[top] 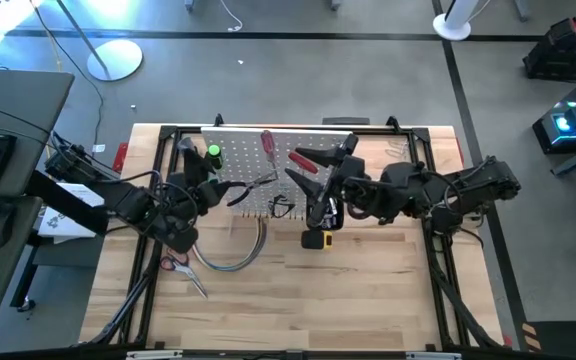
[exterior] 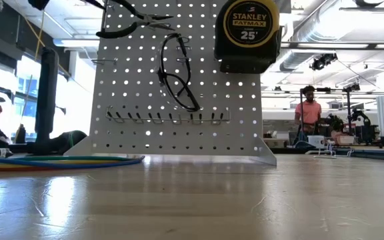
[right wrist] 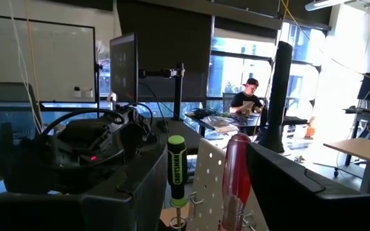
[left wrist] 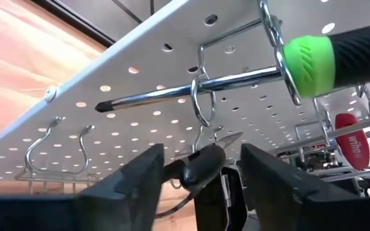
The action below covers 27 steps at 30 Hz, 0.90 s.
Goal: Hang tools onto peg board
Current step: Hang the plier on the peg board
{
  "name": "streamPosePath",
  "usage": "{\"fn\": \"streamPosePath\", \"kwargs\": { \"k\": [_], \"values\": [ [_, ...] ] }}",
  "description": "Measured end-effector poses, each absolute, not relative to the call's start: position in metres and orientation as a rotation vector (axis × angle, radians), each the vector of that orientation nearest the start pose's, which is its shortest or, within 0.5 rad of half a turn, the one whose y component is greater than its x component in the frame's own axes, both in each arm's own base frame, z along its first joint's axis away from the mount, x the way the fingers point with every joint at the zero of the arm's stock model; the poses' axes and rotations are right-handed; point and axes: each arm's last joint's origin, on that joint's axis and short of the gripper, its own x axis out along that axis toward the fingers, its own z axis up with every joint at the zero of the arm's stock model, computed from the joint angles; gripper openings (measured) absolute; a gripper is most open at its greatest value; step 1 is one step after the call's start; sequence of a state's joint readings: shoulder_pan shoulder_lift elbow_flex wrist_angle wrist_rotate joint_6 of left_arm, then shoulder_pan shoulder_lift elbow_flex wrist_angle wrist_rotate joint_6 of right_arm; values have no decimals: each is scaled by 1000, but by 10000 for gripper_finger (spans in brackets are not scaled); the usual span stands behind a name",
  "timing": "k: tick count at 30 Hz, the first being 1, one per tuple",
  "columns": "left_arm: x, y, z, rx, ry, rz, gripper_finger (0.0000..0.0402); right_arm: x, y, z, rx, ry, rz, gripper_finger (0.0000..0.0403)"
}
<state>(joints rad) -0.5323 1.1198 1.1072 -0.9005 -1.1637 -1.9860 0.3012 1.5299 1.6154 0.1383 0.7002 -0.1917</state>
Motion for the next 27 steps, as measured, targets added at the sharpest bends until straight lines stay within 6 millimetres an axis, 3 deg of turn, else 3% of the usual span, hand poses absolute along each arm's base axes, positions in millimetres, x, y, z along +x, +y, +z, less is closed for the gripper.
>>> {"fn": "streamPosePath", "kwargs": {
  "k": [10, 27],
  "values": [
    [186, -78, 339, -1195, -205, 862, 35, 326, 82, 468, -80, -159, -414, 204],
    [179, -81, 353, -1139, -174, 769, 31, 326, 86, 464, -68, -127, -394, 204]
  ]
}}
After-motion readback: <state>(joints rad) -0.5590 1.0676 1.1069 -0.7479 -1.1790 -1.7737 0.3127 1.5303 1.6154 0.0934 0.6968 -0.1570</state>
